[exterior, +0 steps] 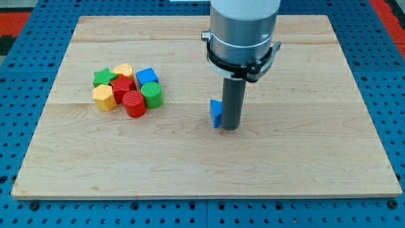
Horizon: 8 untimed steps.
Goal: Push the blue triangle towards the left side of the board
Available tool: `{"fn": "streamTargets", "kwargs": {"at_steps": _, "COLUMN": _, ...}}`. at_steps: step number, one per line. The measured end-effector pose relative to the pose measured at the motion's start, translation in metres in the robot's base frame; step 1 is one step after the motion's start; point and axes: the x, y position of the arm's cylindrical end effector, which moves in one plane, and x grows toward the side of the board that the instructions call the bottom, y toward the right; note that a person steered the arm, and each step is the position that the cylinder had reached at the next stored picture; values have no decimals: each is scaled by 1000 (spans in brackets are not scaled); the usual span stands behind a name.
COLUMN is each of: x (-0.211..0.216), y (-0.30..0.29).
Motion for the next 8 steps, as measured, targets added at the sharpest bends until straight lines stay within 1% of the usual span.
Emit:
{"fn": "streamTargets", "kwargs": {"at_steps": 2, "x": -28, "y": 11}}
{"fn": "streamTargets", "kwargs": {"at_steps": 3, "x": -48, "y": 9}}
{"fn": "streamTargets", "kwargs": {"at_steps": 4, "x": -58, "y": -4}}
{"fn": "streamTargets", "kwargs": {"at_steps": 6, "x": -55, "y": -52}}
{"fn": "streamTargets", "kwargs": {"at_steps": 8, "x": -20, "y": -59}}
